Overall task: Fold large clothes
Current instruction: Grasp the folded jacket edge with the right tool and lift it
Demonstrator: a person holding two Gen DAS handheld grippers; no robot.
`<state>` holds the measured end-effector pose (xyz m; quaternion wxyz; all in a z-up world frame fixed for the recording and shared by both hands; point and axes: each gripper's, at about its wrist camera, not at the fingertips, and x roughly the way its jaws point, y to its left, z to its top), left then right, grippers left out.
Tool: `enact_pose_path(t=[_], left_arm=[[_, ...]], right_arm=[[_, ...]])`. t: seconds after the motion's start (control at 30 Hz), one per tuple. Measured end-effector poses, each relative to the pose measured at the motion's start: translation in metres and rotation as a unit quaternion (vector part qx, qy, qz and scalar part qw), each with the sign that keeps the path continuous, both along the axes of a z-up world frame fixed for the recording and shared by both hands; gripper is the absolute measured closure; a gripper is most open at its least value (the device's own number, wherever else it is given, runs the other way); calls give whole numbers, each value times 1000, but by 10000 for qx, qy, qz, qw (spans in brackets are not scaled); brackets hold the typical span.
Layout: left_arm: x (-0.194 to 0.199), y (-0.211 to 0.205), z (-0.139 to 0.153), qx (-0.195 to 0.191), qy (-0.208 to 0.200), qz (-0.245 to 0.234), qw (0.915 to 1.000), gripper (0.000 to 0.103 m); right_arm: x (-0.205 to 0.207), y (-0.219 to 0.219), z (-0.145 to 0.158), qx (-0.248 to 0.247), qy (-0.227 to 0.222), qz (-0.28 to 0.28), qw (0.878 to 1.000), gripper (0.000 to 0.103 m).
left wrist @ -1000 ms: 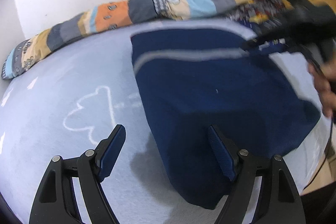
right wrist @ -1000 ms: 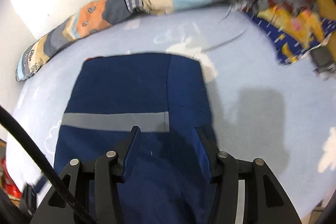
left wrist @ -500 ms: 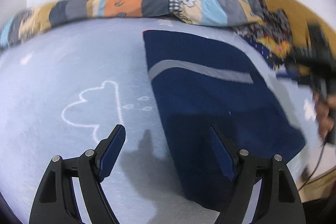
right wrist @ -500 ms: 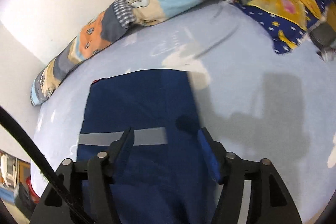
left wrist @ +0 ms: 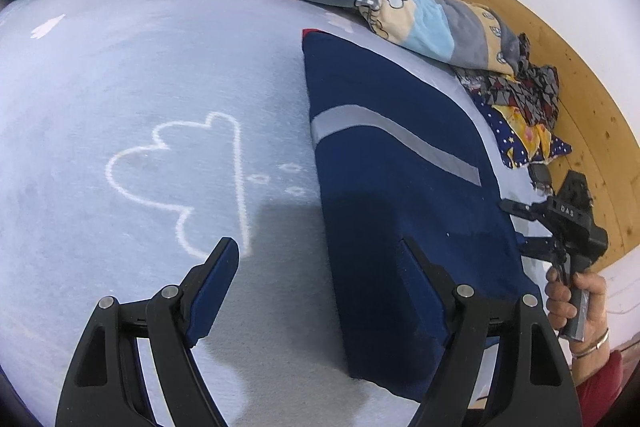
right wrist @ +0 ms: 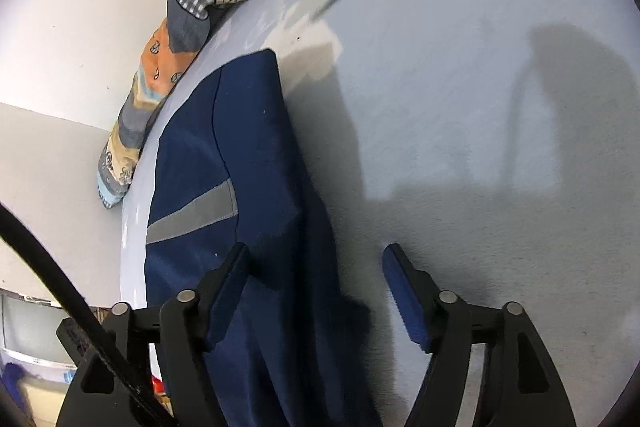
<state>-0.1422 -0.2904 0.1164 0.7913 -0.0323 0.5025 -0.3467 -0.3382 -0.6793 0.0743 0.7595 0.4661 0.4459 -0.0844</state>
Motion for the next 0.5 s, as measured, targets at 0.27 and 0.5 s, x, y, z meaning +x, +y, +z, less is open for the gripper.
enact_pose_path(t=[0.27, 0.5], left_arm=[[-4, -5, -4, 56, -4, -126, 9999, 23], [-5, -4, -5, 79, -48, -180, 9998, 23]], right_arm=[[22, 12, -10, 54, -203, 427, 9989, 6], [60, 50, -12, 17, -396, 1491, 9880, 13]])
